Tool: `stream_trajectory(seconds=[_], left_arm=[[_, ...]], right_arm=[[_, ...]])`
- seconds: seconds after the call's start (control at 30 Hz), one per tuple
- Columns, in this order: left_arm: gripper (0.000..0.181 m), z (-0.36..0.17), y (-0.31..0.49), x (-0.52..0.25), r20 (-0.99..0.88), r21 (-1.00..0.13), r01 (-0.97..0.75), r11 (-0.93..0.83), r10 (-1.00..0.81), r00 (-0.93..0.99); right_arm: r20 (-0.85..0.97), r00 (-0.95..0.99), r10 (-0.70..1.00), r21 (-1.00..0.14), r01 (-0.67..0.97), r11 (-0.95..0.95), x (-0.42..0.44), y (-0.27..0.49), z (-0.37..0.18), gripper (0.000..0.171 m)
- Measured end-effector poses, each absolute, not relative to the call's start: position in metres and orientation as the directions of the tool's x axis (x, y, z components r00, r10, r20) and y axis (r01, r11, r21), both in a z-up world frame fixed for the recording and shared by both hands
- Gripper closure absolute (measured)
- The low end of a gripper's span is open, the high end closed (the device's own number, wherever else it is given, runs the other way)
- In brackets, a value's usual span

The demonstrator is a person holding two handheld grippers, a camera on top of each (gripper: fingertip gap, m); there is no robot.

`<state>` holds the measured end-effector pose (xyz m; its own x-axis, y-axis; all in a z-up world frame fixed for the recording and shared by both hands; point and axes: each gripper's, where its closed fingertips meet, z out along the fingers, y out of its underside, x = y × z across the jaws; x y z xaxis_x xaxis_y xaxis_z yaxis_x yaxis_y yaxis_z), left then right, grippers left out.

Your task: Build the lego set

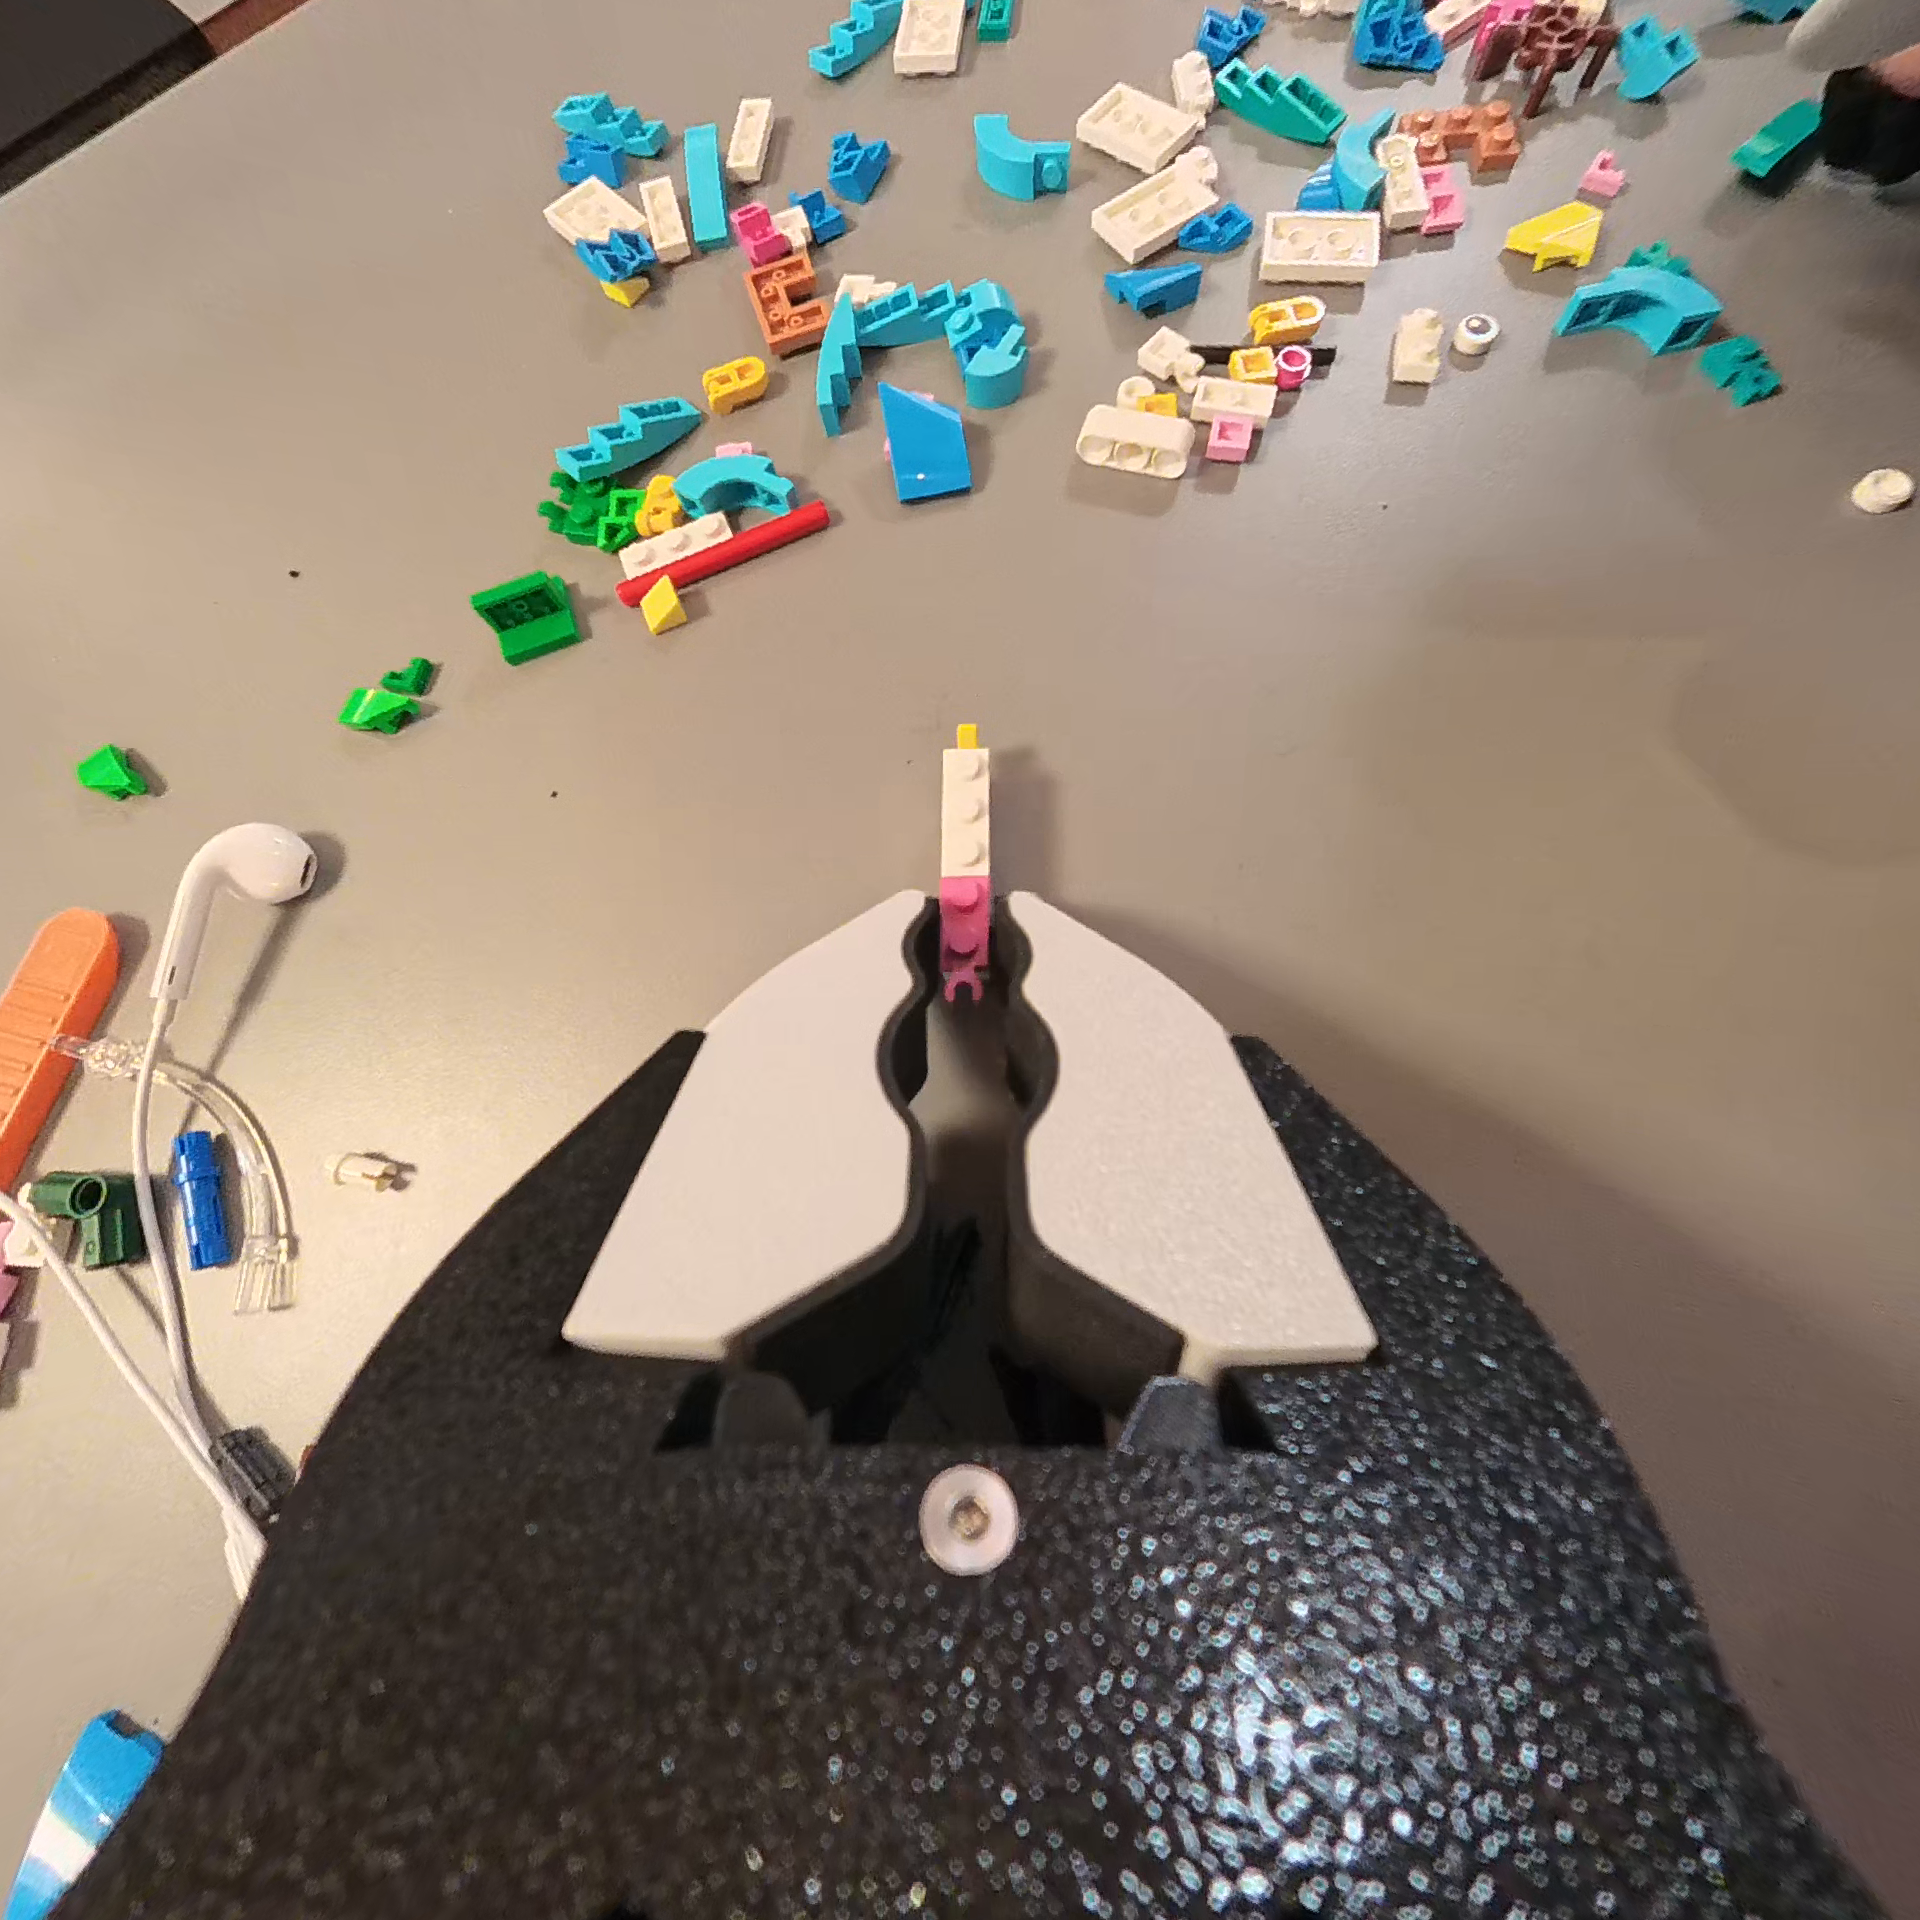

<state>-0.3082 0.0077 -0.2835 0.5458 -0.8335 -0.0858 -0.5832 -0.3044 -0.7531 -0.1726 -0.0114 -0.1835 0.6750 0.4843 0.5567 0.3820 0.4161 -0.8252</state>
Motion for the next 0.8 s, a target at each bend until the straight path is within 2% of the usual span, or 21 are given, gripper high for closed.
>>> stream_trajectory(seconds=[0.27,0.4,0.5,0.53,0.7,0.8], left_arm=[[0.164,-0.283,0.007,-0.308,-0.075,-0.755,-0.58,-0.306,-0.838,0.541],[0.146,-0.28,0.007,-0.308,-0.076,-0.768,-0.567,-0.299,-0.837,0.543],[0.14,-0.274,0.005,-0.31,-0.081,-0.777,-0.56,-0.288,-0.836,0.542],[0.139,-0.27,0.004,-0.311,-0.082,-0.786,-0.549,-0.283,-0.833,0.547],[0.14,-0.259,-0.005,-0.322,-0.121,-0.808,-0.529,-0.261,-0.804,0.582],[0.148,-0.259,-0.013,-0.329,-0.13,-0.804,-0.536,-0.257,-0.804,0.58]], right_arm=[[0.548,0.676,0.492,-0.832,0.378,0.407,-0.173,-0.01,-0.185,0.166],[0.535,0.682,0.499,-0.84,0.368,0.399,-0.172,-0.008,-0.185,0.163],[0.527,0.687,0.5,-0.845,0.361,0.395,-0.171,-0.008,-0.184,0.167],[0.525,0.689,0.499,-0.846,0.359,0.394,-0.17,-0.008,-0.184,0.163],[0.513,0.697,0.502,-0.853,0.344,0.393,-0.169,-0.008,-0.182,0.167],[0.505,0.687,0.523,-0.859,0.342,0.381,-0.17,-0.009,-0.184,0.168]])
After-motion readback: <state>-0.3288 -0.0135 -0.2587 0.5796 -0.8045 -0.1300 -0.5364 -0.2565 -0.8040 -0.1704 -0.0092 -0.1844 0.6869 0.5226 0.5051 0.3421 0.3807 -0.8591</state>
